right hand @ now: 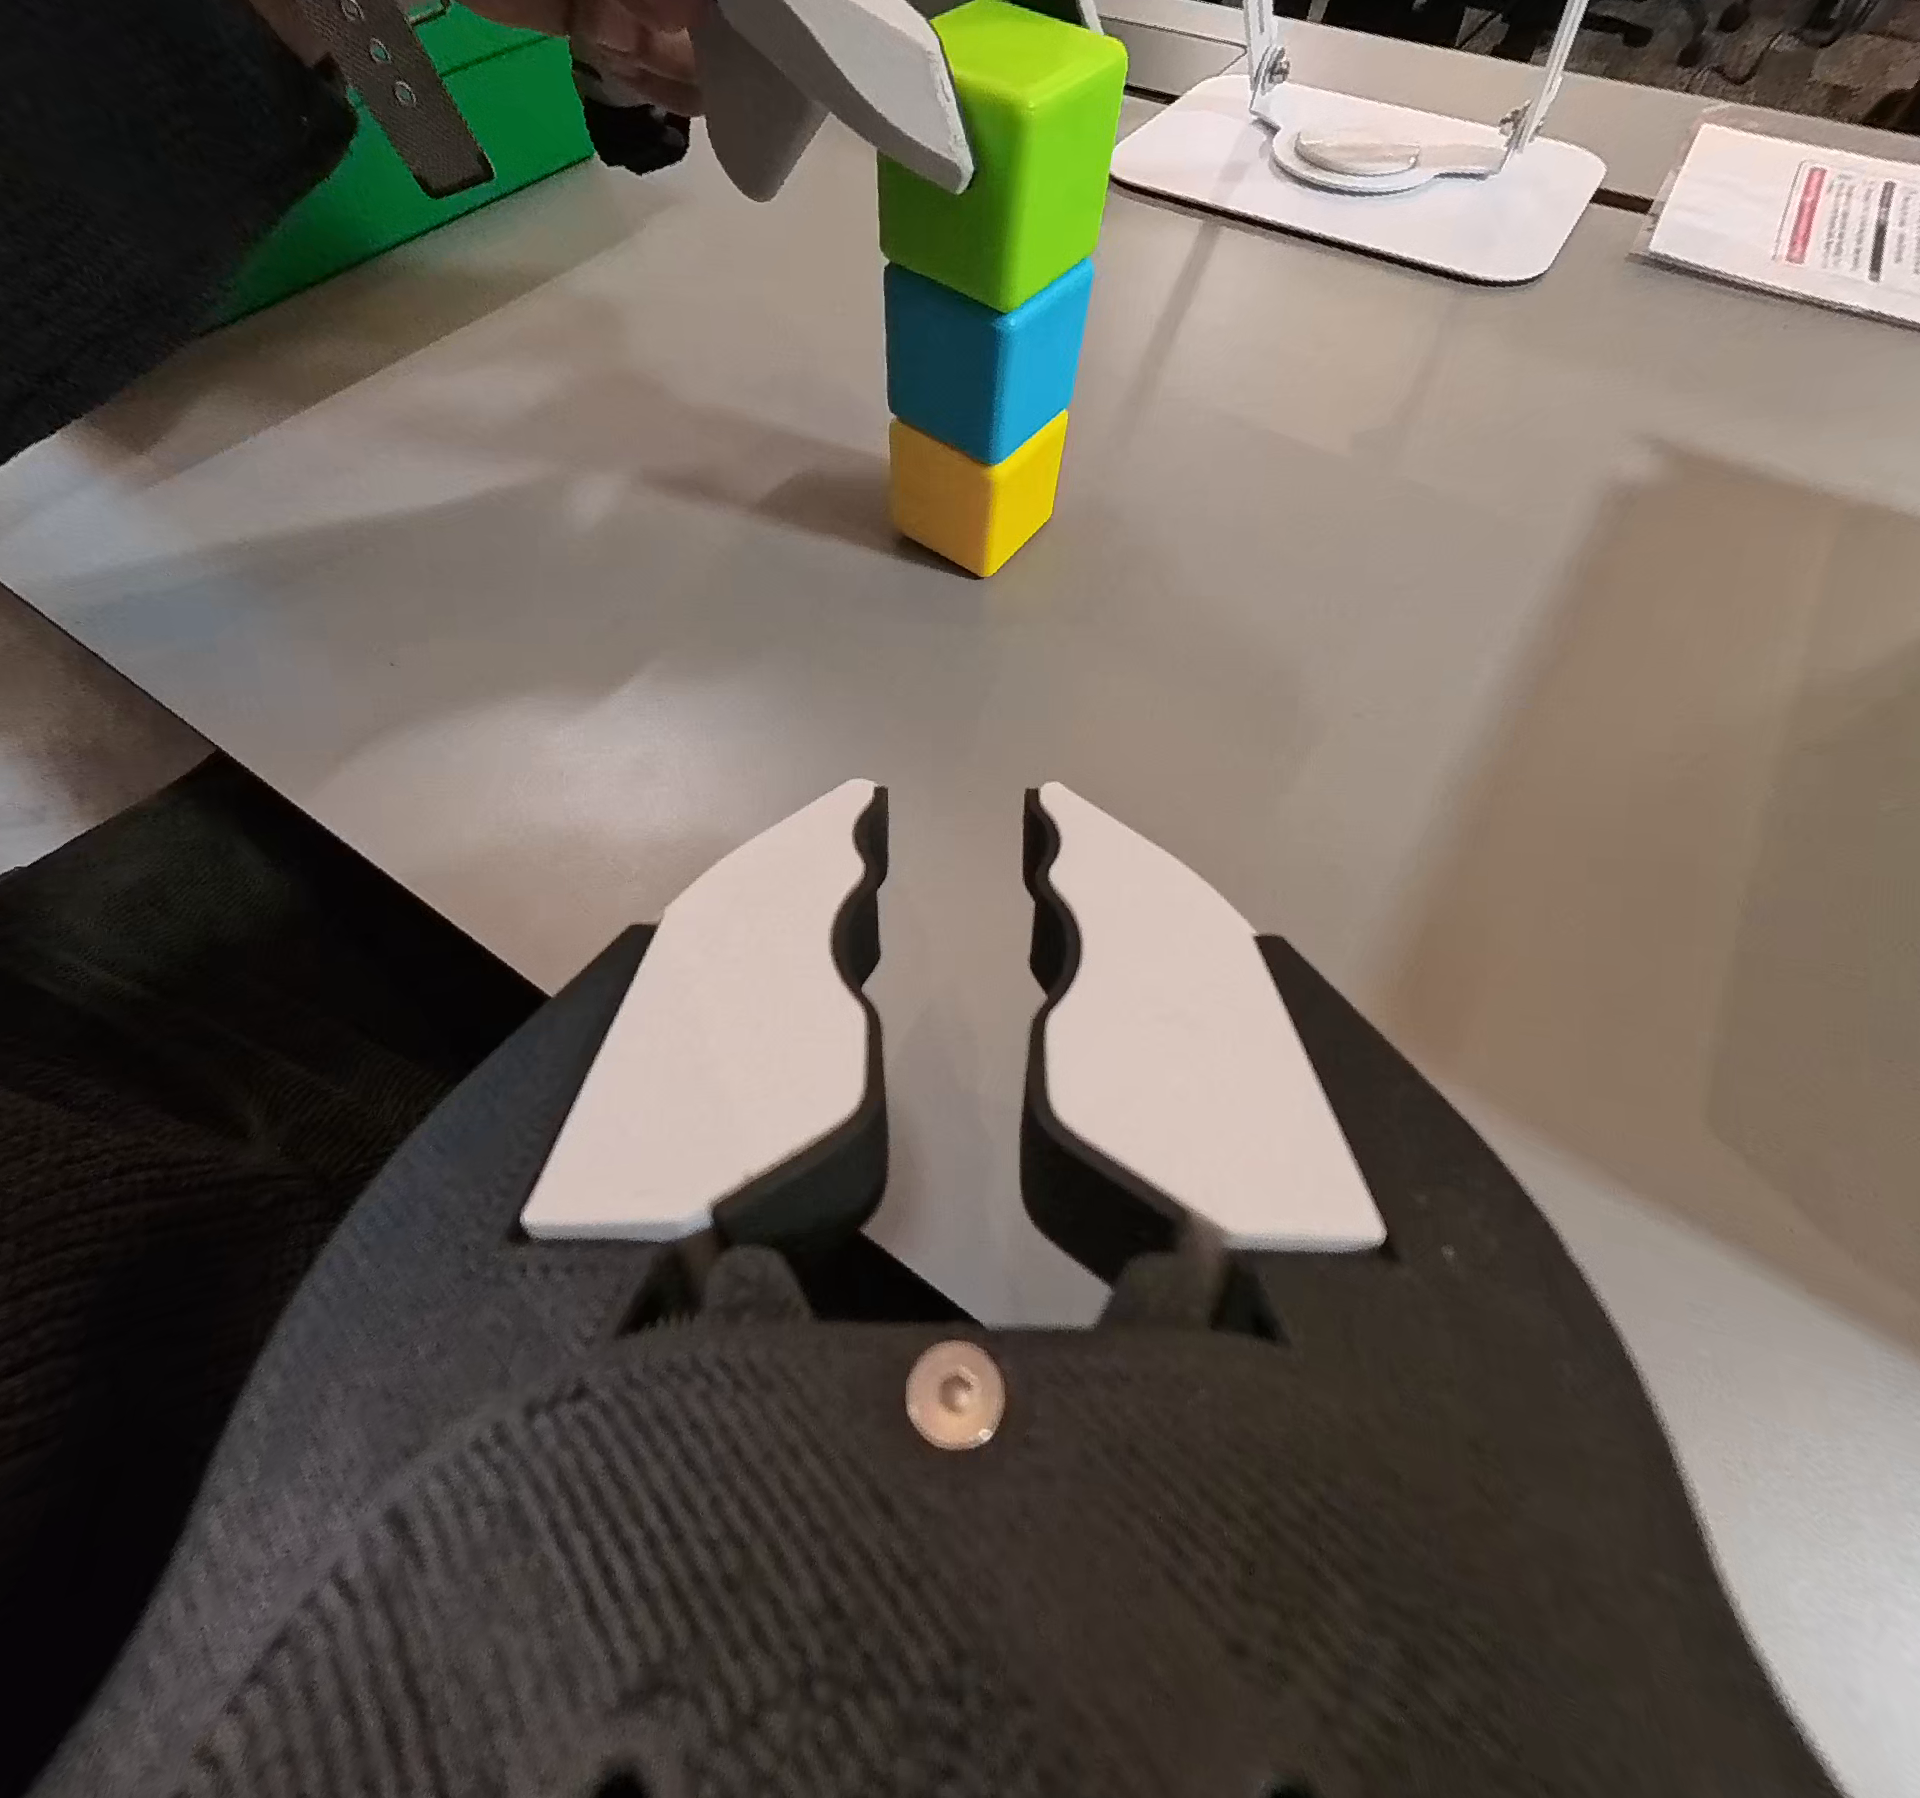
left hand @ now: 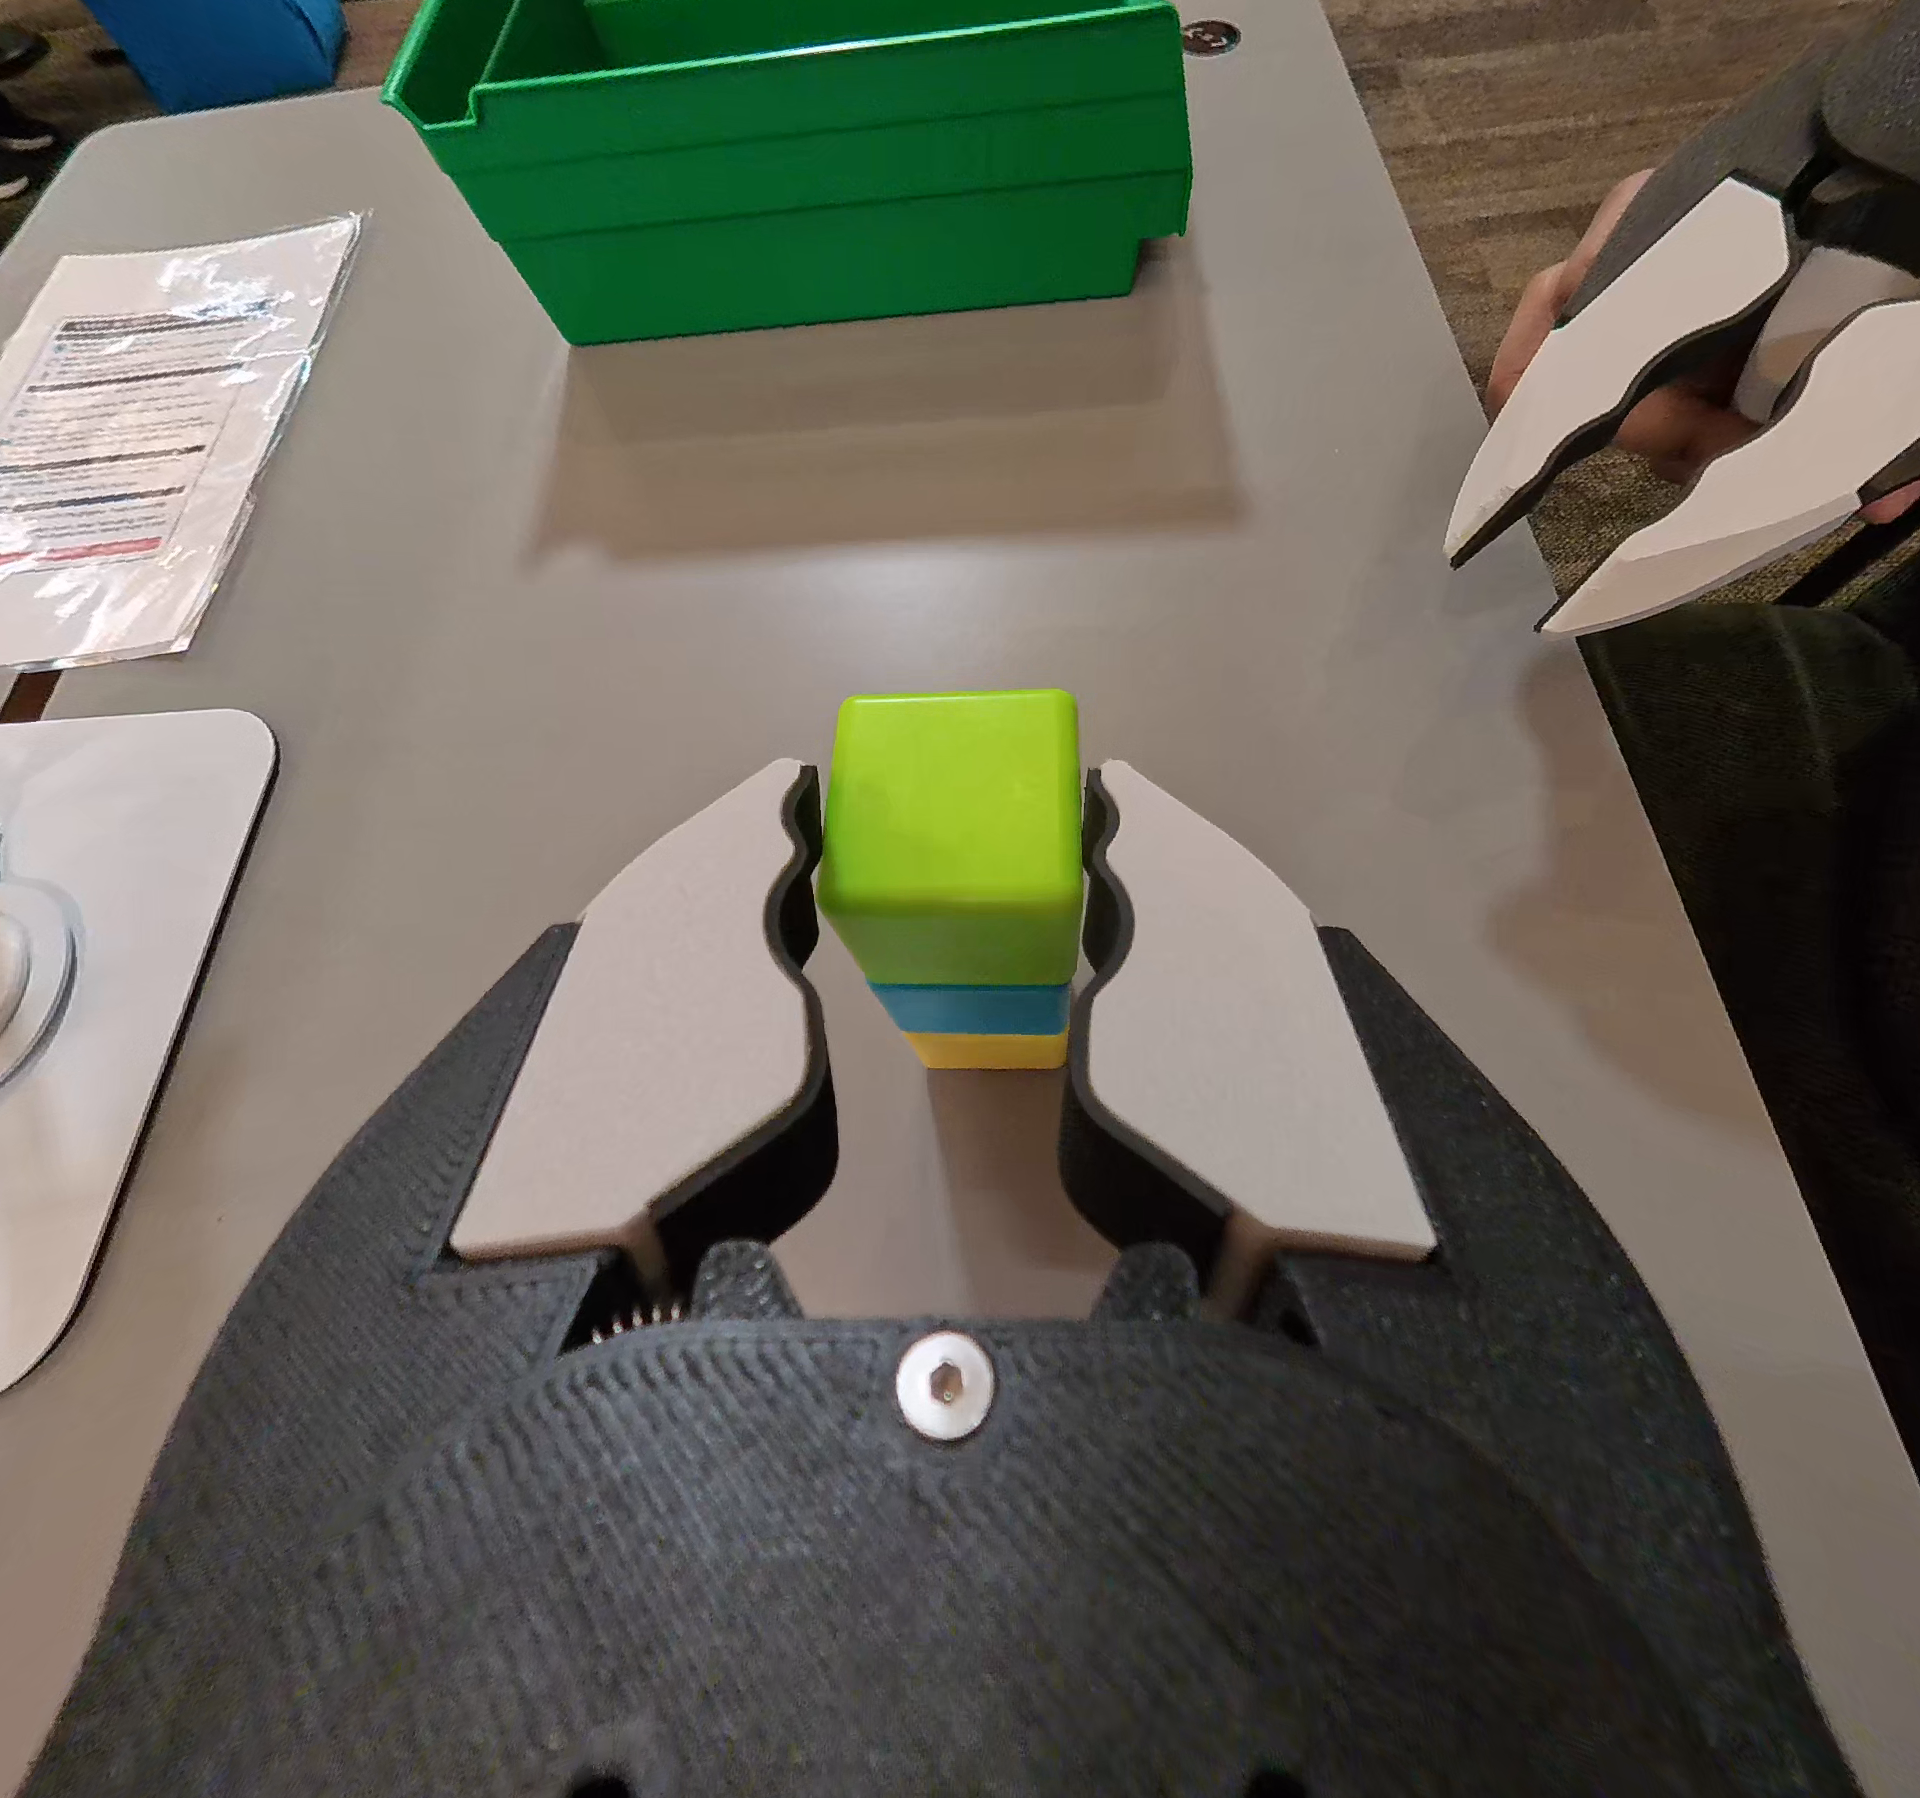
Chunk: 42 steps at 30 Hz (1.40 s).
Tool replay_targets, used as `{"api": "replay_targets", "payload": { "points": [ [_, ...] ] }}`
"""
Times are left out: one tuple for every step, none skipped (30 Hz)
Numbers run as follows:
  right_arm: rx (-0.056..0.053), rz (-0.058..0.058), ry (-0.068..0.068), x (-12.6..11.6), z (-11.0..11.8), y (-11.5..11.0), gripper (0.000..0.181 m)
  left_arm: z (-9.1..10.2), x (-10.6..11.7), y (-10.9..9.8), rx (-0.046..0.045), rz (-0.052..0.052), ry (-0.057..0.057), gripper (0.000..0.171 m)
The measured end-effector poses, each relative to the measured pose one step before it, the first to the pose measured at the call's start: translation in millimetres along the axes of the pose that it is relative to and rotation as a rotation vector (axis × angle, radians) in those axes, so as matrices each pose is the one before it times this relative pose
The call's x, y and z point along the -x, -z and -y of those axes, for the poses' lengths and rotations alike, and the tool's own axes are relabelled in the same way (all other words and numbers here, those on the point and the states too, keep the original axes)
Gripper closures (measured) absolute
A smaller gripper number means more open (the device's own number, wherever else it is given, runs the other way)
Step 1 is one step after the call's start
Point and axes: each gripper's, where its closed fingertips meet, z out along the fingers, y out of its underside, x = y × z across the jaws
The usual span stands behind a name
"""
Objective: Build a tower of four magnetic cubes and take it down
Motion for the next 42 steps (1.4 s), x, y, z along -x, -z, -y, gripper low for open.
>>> {"api": "replay_targets", "payload": {
  "points": [
    [0.0000,0.0004,0.0001,0.14,-0.01,0.02,0.156,-0.01,-0.38,0.11,0.00074,-0.0022,0.0016,0.122],
    [0.0005,-0.0001,0.0002,0.00,-0.02,-0.05,0.156,0.03,-0.39,0.22,0.00070,-0.0027,0.0017,0.122],
    [0.0001,-0.0001,0.0003,-0.04,-0.02,0.01,0.156,0.11,-0.29,0.28,0.00071,-0.0016,0.0024,0.122],
    [-0.0001,-0.0001,0.0000,0.08,0.00,0.02,0.156,0.64,0.08,0.40,-0.00257,0.0001,0.0033,0.122],
    [0.0004,0.0002,-0.0003,-0.05,-0.04,0.01,0.156,1.23,0.28,0.67,-0.00590,0.0019,0.0025,0.122],
    [0.0002,0.0002,-0.0003,0.04,-0.12,-0.03,0.156,1.35,0.27,0.85,-0.00570,0.0019,0.0019,0.121],
    [0.0003,0.0001,-0.0003,-0.03,0.02,-0.09,0.156,1.40,0.20,1.06,-0.00480,0.0025,0.0010,0.120],
    [0.0002,0.0006,-0.0010,0.02,-0.06,0.08,0.156,1.28,0.00,1.22,-0.00322,0.0007,0.0009,0.119],
    [0.0012,0.0012,-0.0027,0.19,-0.09,-0.05,0.155,0.93,-0.52,1.49,-0.00119,-0.0036,0.0020,0.118],
    [0.0016,0.0025,-0.0031,0.35,-0.18,0.07,0.155,1.07,-0.20,1.51,-0.00174,-0.0019,0.0027,0.117],
    [0.0005,0.0020,-0.0022,0.23,-0.12,-0.06,0.155,1.33,0.51,1.50,-0.00446,0.0040,0.0020,0.117],
    [0.0005,0.0008,-0.0008,0.09,-0.10,-0.12,0.155,1.21,0.54,1.36,-0.00490,0.0028,0.0013,0.117],
    [0.0000,-0.0004,0.0000,-0.03,0.13,-0.04,0.155,0.80,0.30,1.31,-0.00250,0.0011,0.0014,0.117],
    [-0.0002,-0.0004,0.0004,-0.01,-0.03,0.10,0.155,0.79,0.73,1.27,-0.00203,0.0041,0.0001,0.117],
    [-0.0001,-0.0005,0.0007,-0.02,0.09,0.06,0.155,0.89,1.17,1.36,-0.00221,0.0076,-0.0025,0.117],
    [-0.0007,-0.0004,0.0009,-0.05,0.12,0.11,0.155,1.27,1.42,2.08,-0.00334,0.0092,-0.0031,0.117],
    [-0.0010,-0.0001,0.0004,0.15,0.19,0.02,0.155,2.55,1.76,2.95,-0.00943,0.0103,-0.0011,0.117],
    [-0.0009,0.0011,-0.0003,0.22,0.25,0.13,0.155,3.94,2.01,3.98,-0.01629,0.0108,0.0021,0.117],
    [-0.0008,0.0019,-0.0003,0.40,0.22,-0.07,0.155,5.28,2.20,5.06,-0.02316,0.0113,0.0047,0.117],
    [-0.0014,0.0023,0.0006,0.51,0.42,-0.14,0.155,6.46,2.51,5.88,-0.02936,0.0135,0.0066,0.117],
    [-0.0020,0.0032,0.0017,0.73,0.69,-0.36,0.154,7.20,3.50,6.79,-0.03265,0.0204,0.0077,0.116],
    [-0.0014,0.0048,0.0025,0.90,0.80,-0.70,0.154,7.30,5.19,7.47,-0.03325,0.0322,0.0100,0.116],
    [-0.0010,0.0056,0.0031,1.07,0.81,-1.06,0.154,6.86,7.98,7.98,-0.02890,0.0496,0.0137,0.115],
    [-0.0007,0.0066,0.0036,1.36,0.92,-1.37,0.154,5.76,13.16,8.68,-0.01984,0.0799,0.0191,0.115],
    [-0.0010,0.0076,0.0038,1.41,0.97,-1.63,0.154,4.24,15.82,9.59,-0.00856,0.0919,0.0196,0.115],
    [-0.0007,0.0084,0.0042,1.66,1.14,-1.82,0.154,3.03,17.86,10.24,0.00061,0.0982,0.0252,0.115],
    [-0.0007,0.0089,0.0044,1.74,1.21,-2.00,0.154,2.46,17.08,10.87,0.00385,0.0860,0.0244,0.113],
    [-0.0008,0.0097,0.0044,1.86,1.32,-2.19,0.154,2.93,17.80,11.99,-0.00122,0.0854,0.0270,0.112],
    [-0.0011,0.0101,0.0044,1.91,1.40,-2.31,0.154,4.16,18.79,12.92,-0.01296,0.0850,0.0321,0.111],
    [-0.0012,0.0109,0.0047,2.11,1.57,-2.44,0.154,5.41,20.00,13.73,-0.02232,0.0836,0.0373,0.111],
    [-0.0008,0.0112,0.0050,2.14,1.52,-2.65,0.154,5.73,21.29,14.04,-0.02517,0.0811,0.0403,0.111],
    [-0.0034,0.0107,0.0058,2.24,1.93,-2.53,0.154,5.10,22.30,13.69,-0.02116,0.0768,0.0392,0.111],
    [-0.0071,0.0096,0.0067,2.12,2.68,-2.21,0.154,3.97,23.37,13.09,-0.01429,0.0733,0.0348,0.111],
    [-0.0072,0.0085,0.0068,1.96,2.69,-2.24,0.155,1.85,24.58,11.92,-0.00535,0.0720,0.0271,0.110],
    [-0.0038,0.0089,0.0059,1.99,2.01,-2.48,0.155,-0.66,25.26,10.62,0.00497,0.0688,0.0228,0.108],
    [0.0012,0.0100,0.0047,1.86,0.94,-2.93,0.155,-3.16,24.76,8.72,0.01463,0.0620,0.0182,0.108],
    [0.0050,0.0112,0.0040,1.79,0.21,-3.35,0.155,-5.67,23.69,6.77,0.02186,0.0541,0.0049,0.108],
    [0.0064,0.0109,0.0042,1.63,-0.09,-3.66,0.155,-8.91,24.40,4.80,0.03211,0.0616,-0.0004,0.106],
    [0.0062,0.0101,0.0047,1.53,0.05,-3.62,0.155,-11.55,23.68,2.40,0.04194,0.0617,-0.0016,0.104],
    [0.0039,0.0093,0.0049,1.35,0.52,-3.39,0.155,-12.79,21.31,0.36,0.04257,0.0537,-0.0052,0.102],
    [0.0015,0.0093,0.0048,1.58,1.03,-3.01,0.155,-13.16,18.43,-1.62,0.03760,0.0453,-0.0023,0.100],
    [0.0007,0.0097,0.0047,1.70,1.19,-2.93,0.155,-13.43,14.80,-3.20,0.03598,0.0307,0.0046,0.099]
  ]
}}
